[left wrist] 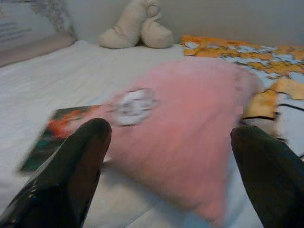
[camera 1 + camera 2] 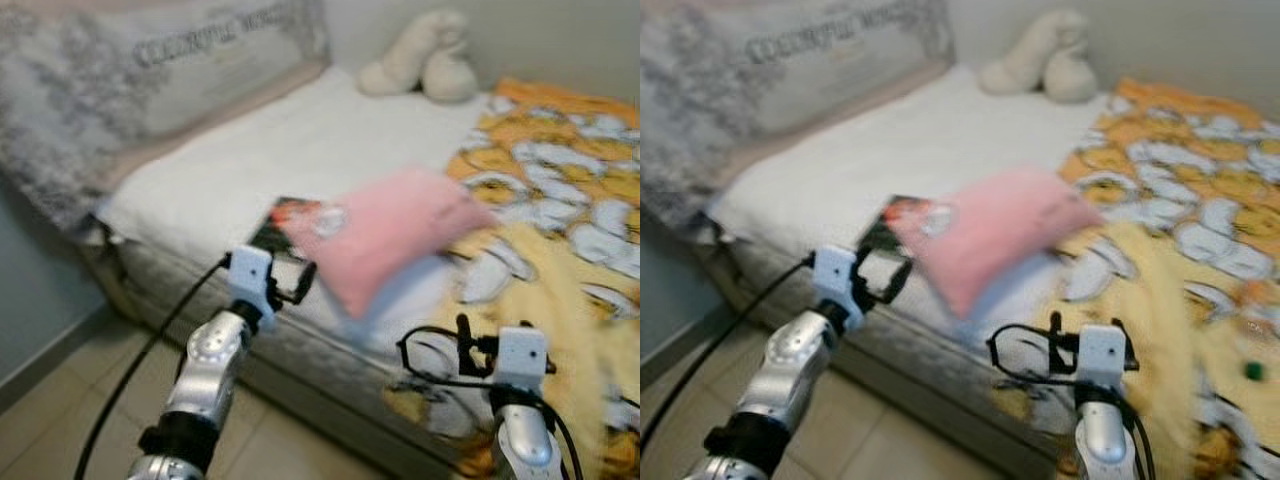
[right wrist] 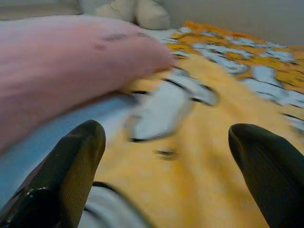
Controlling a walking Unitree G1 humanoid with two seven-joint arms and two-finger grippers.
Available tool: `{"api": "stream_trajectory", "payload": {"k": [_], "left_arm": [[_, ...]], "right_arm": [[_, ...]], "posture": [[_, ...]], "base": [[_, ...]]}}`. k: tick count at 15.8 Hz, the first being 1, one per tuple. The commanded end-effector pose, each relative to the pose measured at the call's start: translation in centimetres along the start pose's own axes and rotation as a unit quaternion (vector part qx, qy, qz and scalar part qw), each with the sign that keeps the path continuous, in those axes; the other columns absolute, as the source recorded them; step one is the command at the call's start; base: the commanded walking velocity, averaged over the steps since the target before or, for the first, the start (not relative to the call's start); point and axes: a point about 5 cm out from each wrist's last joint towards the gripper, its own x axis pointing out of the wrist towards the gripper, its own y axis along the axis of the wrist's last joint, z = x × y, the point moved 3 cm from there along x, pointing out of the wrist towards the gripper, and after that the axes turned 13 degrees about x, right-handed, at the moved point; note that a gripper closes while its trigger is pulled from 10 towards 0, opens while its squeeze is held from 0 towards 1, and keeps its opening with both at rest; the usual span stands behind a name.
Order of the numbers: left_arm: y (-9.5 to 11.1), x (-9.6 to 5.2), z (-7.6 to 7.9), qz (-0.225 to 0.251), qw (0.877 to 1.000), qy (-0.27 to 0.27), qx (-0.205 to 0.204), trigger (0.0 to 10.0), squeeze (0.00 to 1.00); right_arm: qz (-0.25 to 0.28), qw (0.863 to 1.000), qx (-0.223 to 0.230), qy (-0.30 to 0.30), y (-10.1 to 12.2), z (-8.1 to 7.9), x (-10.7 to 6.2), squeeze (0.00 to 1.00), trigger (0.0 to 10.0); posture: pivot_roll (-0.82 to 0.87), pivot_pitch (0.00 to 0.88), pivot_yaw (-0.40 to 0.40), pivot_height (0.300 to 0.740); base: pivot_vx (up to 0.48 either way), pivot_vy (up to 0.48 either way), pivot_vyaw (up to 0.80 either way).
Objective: Clean up the room
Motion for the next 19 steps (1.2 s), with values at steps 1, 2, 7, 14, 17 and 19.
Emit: {"api": "stream_trajectory", "payload": {"k": [1,2,7,14,17,19], "left_arm": [[0.1,0.4,1.4,0.003,1.000,-0.026,-0.002,10.0,0.00],[0.1,0.4,1.4,0.003,1.000,-0.027,-0.002,10.0,0.00],[0.2,0.7,1.2,0.005,1.000,-0.022,-0.001,10.0,0.00],[0.2,1.2,0.8,0.003,1.000,-0.015,-0.003,10.0,0.00],[-1.1,2.1,0.1,-0.055,0.998,0.021,0.002,10.0,0.00],[-0.5,3.5,0.3,-0.062,0.998,0.030,0.003,10.0,0.00]], "right_arm": [[0.002,1.000,-0.004,-0.011,0.1,0.9,-0.2,0.00,10.0],[0.001,1.000,-0.006,-0.010,0.0,0.9,-0.2,0.00,10.0],[0.011,1.000,-0.011,-0.001,0.5,0.8,0.1,0.00,10.0],[0.021,0.999,-0.023,0.017,0.7,-0.3,0.0,0.00,10.0],[0.020,0.999,-0.024,0.021,0.7,-0.5,-0.4,0.00,10.0],[0.015,0.999,-0.025,0.021,0.5,-0.5,-1.4,0.00,10.0]], "posture": [[0.06,0.000,0.057,0.740],[0.06,0.000,0.055,0.740],[0.06,0.000,0.050,0.740],[0.05,0.000,0.056,0.740],[0.03,0.000,0.062,0.740],[0.00,0.000,0.059,0.740]], "base": [[0.000,-0.416,-0.80],[0.240,-0.412,-0.80],[0.261,-0.399,-0.32],[0.308,-0.363,0.00],[0.284,-0.089,0.00],[0.000,0.000,0.00]]}}
